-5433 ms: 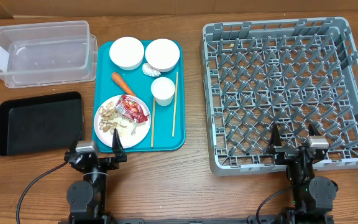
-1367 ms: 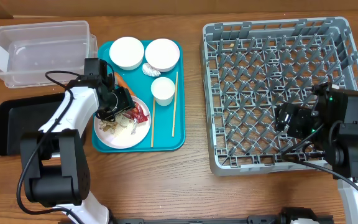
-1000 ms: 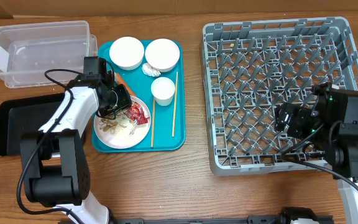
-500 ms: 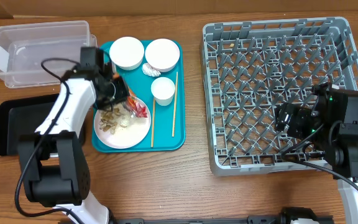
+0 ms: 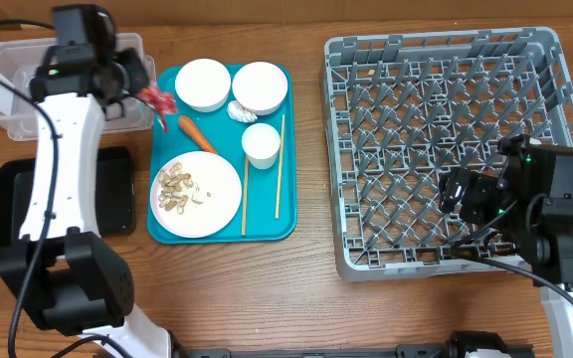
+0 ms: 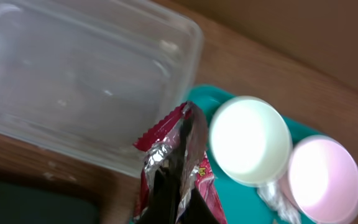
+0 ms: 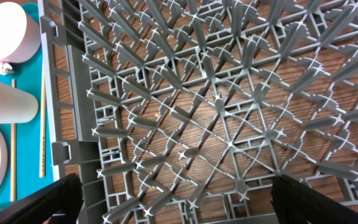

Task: Sort waste into correct bins and load items into the dishwasher
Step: 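Carry the red wrapper left and drop it into the clear bin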

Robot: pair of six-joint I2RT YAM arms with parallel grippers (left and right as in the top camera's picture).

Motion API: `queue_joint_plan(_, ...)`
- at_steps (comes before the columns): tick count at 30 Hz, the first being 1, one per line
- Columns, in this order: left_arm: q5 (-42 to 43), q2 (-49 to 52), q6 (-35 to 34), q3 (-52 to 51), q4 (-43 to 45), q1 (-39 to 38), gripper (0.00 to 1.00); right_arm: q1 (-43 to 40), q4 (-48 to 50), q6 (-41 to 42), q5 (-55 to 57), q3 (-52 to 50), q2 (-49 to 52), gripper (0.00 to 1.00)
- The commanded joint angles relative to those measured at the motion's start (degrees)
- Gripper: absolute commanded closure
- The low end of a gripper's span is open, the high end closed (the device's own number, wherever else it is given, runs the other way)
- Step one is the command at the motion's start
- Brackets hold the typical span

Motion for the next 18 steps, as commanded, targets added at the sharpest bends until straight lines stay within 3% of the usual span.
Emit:
queue_joint_plan(1, -5.49, -1.05, 0.15, 1.03, 3.19, 3.04, 0.96, -0.17, -0.24, -0.39, 0.5, 1.38, -0.35, 0.0)
queue_joint_plan(4, -5.53, -1.05, 0.24, 1.03, 7.06, 4.74, 0.96, -0.17, -0.83, -0.39, 0.5, 1.38, -0.35, 0.0)
queue_joint_plan(6, -6.86, -0.79, 0.22, 1.03, 8.98, 5.42, 0.89, -0.17, -0.94, -0.37, 0.5, 1.38, -0.35, 0.0)
queue_joint_plan(9, -7.39, -0.07, 0.26, 1.01, 10.56, 5.62, 0.57, -0.17, -0.92, -0.35, 0.48, 1.38, -0.35, 0.0)
queue_joint_plan(10, -7.39, 0.26, 0.24, 1.03, 10.75, 5.62, 0.5, -0.17, -0.92, -0.35, 0.48, 1.38, -0.35, 0.0)
queue_joint_plan(14, -7.37, 1.79, 0.24, 1.03, 10.84, 5.6, 0.47, -0.17, -0.94, -0.33, 0.48, 1.38, -0.35, 0.0)
queue_joint_plan(18, -4.94, 1.9, 0.42, 1.05, 10.47, 5.42, 0.52, -0.17, -1.11, -0.33, 0.48, 1.38, -0.35, 0.0)
